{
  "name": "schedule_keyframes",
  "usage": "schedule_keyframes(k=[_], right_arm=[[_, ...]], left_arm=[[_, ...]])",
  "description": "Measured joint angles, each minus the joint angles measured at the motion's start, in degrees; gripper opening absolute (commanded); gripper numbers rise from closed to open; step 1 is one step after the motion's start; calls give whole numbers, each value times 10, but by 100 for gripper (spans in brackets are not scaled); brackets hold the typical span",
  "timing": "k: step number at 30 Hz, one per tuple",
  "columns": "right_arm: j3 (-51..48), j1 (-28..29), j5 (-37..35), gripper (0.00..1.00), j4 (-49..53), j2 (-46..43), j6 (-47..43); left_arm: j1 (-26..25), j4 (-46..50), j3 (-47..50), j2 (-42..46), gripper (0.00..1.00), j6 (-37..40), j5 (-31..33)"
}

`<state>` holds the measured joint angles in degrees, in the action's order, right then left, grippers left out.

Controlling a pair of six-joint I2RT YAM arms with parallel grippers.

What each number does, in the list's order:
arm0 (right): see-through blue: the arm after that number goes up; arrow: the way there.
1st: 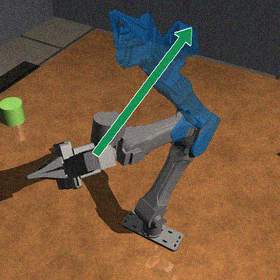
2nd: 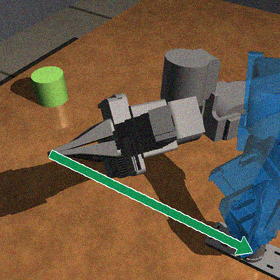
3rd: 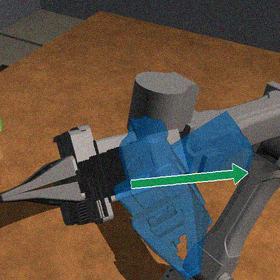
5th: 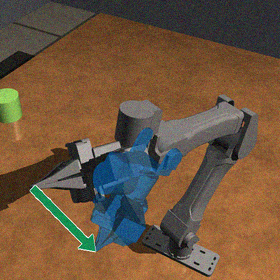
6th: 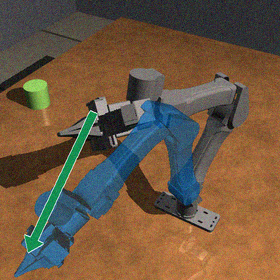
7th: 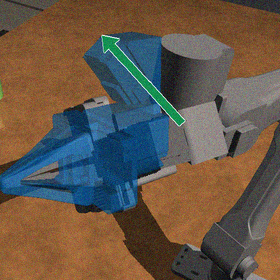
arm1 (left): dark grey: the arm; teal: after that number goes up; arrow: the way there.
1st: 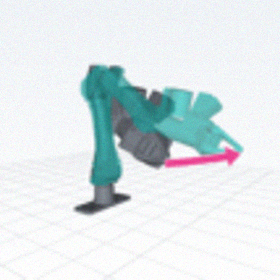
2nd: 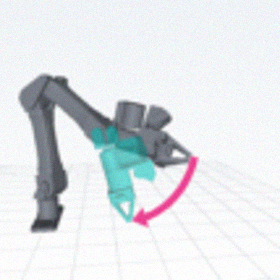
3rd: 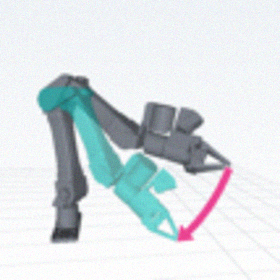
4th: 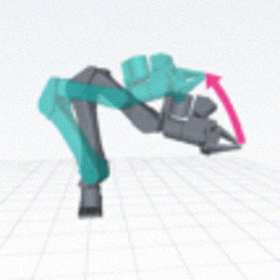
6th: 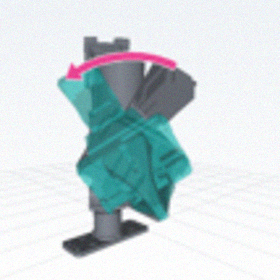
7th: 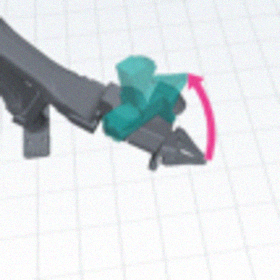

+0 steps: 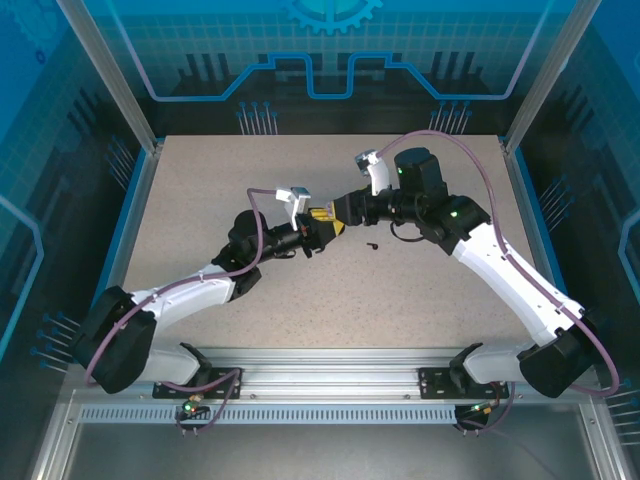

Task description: Insert the wireless bluetooth earbuds into the charging case

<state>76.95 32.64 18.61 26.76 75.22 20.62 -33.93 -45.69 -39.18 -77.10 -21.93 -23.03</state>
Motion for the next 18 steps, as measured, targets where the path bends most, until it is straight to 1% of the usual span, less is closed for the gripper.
schedule_keyframes(k=[12,18], right_arm=[[10,0,13,52,25,5,-6],[16,6,21,52,27,13,-13]], left_arm=[[0,5,-6,5,13,0,-5],[0,8,-9,7,13,0,-20]])
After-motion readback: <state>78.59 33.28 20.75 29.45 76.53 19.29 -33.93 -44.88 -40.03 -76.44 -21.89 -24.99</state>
